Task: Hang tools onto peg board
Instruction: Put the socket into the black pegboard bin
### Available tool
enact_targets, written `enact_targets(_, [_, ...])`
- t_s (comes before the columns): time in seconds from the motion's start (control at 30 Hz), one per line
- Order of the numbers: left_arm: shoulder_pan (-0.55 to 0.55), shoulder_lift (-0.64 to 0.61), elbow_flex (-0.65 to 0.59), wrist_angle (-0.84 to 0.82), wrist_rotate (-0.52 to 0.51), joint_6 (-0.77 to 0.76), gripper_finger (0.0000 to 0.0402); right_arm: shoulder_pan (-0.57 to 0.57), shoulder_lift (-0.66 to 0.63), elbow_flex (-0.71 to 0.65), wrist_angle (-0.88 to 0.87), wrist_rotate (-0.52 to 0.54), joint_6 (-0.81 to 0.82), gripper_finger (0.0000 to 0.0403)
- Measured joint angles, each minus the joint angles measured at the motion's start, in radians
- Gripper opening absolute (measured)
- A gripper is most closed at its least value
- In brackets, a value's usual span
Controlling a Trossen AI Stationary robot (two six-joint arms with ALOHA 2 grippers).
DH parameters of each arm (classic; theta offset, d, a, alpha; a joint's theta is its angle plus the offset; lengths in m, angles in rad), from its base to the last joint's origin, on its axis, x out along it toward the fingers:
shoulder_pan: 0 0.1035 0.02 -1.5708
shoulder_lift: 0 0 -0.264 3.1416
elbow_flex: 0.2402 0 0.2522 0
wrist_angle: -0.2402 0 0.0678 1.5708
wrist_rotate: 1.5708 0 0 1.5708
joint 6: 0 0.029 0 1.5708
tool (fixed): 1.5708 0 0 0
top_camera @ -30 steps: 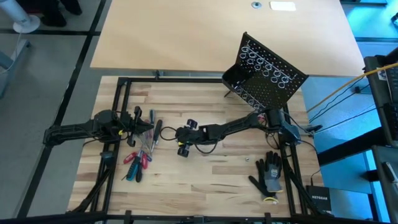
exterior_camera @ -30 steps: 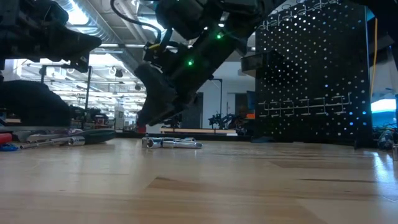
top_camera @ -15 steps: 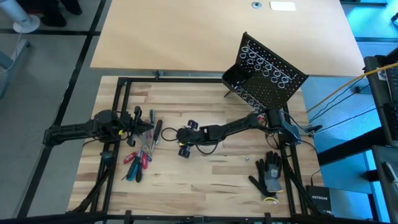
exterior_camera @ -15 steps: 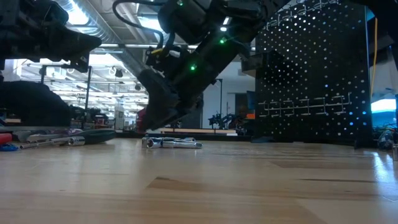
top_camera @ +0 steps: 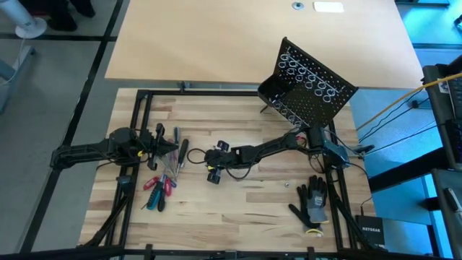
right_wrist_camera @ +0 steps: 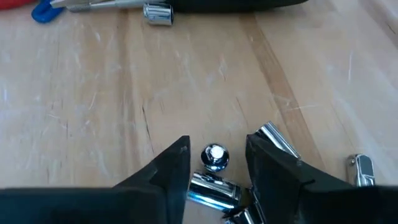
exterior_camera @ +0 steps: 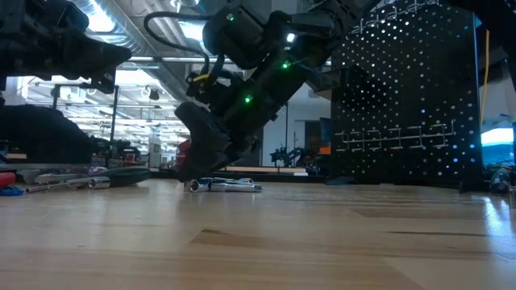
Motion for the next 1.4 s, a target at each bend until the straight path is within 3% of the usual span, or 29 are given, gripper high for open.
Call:
enact_targets(0.3, [0.000, 0.000, 0.000, -0.001, 0.000, 0.000, 0.0001, 0.000, -0.001, 0.001, 0.004, 0.000, -0.028, 0.0042])
enact_targets(0.43, [0.000, 0.000, 0.000, -0.001, 0.000, 0.000, 0.0001, 0.001, -0.002, 0.002, 0.005, 0.000, -0.048, 0.0012])
enact_targets(0.93, [0.000, 0.000, 0.000, -0.001, 0.000, 0.000, 0.0001, 0.008, -0.077, 0.000, -0.012, 0.082, -0.085, 0.0016])
enact_targets(1.4, [0.000, 0.000, 0.000, -0.005, 0.000, -0.008, 0.0001, 0.033, -0.360, 0.000, -0.238, 0.298, -0.206, 0.0023])
